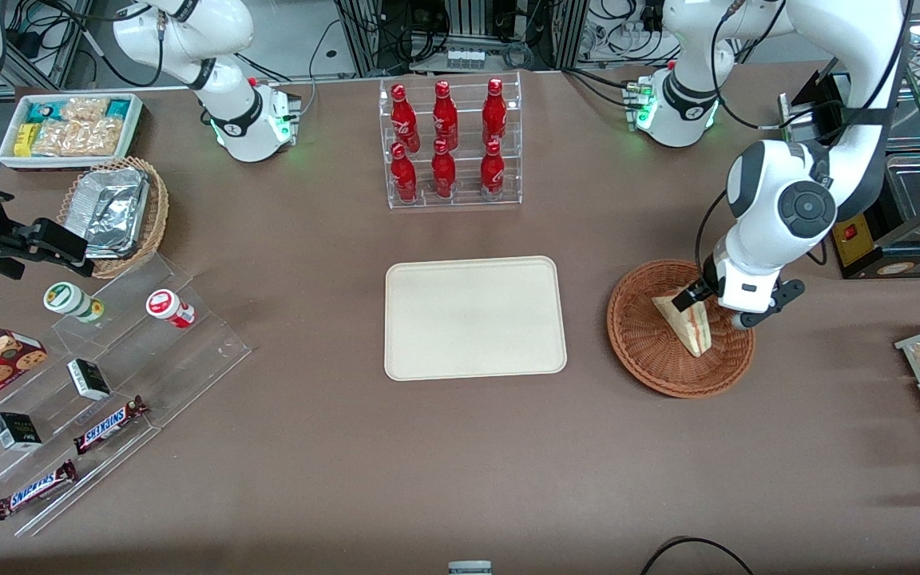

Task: Place sandwich from basket to tray
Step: 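Lower the left gripper and grasp the wrapped sandwich upright, then lift the sandwich and carry it over the cream tray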

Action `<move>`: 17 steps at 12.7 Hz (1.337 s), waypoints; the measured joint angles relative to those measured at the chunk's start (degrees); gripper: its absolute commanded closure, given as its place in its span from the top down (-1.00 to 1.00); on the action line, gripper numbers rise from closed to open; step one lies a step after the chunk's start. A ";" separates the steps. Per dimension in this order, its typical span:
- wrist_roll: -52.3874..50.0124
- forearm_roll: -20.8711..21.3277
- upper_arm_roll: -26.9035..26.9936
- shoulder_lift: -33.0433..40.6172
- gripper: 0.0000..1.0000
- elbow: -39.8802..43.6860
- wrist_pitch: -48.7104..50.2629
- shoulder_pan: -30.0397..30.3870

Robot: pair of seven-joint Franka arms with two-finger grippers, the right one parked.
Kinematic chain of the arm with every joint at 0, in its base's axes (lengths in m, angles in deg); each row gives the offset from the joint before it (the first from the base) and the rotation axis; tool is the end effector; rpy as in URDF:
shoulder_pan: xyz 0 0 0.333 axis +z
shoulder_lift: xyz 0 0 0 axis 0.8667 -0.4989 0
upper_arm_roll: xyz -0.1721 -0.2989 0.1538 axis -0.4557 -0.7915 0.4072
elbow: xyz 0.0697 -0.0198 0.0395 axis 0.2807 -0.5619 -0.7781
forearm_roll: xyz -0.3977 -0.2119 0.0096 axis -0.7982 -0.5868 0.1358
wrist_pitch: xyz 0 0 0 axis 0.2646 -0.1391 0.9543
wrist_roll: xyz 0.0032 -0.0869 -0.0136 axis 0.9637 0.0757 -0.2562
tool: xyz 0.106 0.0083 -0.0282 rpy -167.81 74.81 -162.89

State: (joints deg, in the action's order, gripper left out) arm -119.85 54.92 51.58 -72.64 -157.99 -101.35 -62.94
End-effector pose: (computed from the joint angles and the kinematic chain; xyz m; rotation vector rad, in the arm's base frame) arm 0.5629 -0.0956 0.3178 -2.9957 -0.8547 0.0830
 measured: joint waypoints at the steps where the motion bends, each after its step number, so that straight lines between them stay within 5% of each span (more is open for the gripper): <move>1: -0.09 0.00 0.00 -0.81 1.00 -0.28 -0.66 0.00; 4: -0.32 0.00 0.01 -3.62 0.99 -0.39 -2.26 0.02; 7: -0.55 -0.02 0.05 -5.79 -0.67 -0.39 -3.63 0.05; 8: -0.57 -0.03 0.06 -5.99 -0.83 -0.39 -3.64 0.06; 13: -0.59 -0.03 0.00 -3.95 -0.86 0.72 1.41 -0.03; 17: -0.56 -0.03 -0.87 -1.84 -0.87 8.92 14.69 -4.26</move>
State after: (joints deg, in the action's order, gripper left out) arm -120.42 54.89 50.71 -74.48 -149.07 -86.67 -67.20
